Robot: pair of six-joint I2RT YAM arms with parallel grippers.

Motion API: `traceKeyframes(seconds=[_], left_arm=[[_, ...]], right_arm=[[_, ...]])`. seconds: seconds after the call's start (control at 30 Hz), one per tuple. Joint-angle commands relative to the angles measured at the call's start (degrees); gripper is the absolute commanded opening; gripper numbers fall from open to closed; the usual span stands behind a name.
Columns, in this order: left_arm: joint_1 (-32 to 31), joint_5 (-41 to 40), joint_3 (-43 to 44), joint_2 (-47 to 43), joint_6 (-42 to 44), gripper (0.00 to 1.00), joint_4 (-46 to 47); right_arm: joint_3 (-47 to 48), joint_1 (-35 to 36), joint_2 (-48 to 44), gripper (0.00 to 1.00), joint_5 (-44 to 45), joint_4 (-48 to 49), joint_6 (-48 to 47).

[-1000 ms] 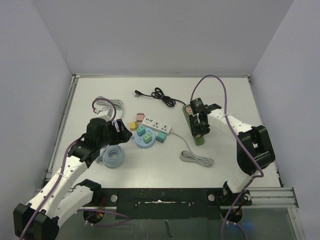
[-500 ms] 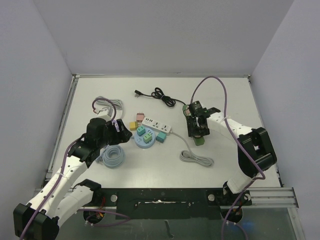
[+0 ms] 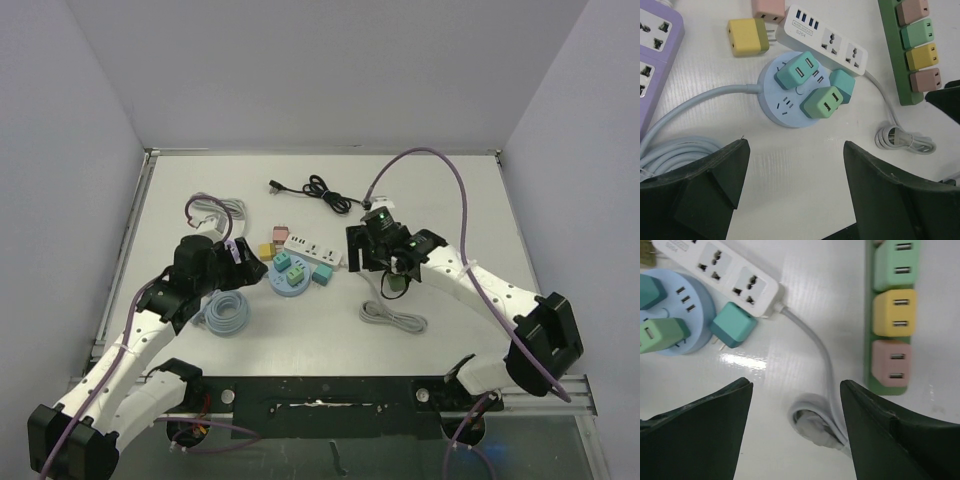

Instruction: Insert the plug

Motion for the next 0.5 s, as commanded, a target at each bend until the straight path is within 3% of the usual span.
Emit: traceKeyframes(seconds=[0.0, 0.17, 0.23, 0.3, 0.47], left_arm=[[0.5, 2.2, 2.1, 0.6, -1.9, 0.74, 4.6], [0.5, 2.5, 1.6, 0.6, -3.3, 0.73, 5.3], [0.5, 2.2, 1.3, 0.3, -3.6, 0.73, 5.4], [0.6, 2.1, 0.9, -0.1, -3.7, 0.73, 5.5], [0.6, 2.4, 0.7, -0.5, -3.8, 0.73, 5.5]], right_arm=[[0.1, 5.1, 4.9, 0.71, 1.1, 9.7, 7.8], [2.5, 8.4, 12.5, 0.7, 4.7, 13.7, 20.3], [3.3, 9.1, 14.9, 0.64, 7.3, 14.2, 25.4], [5.5, 10.0, 18.0, 0.6, 10.3, 13.2, 28.7], [11.7, 11.3, 23.9, 0.61, 15.2, 8.9, 32.0]])
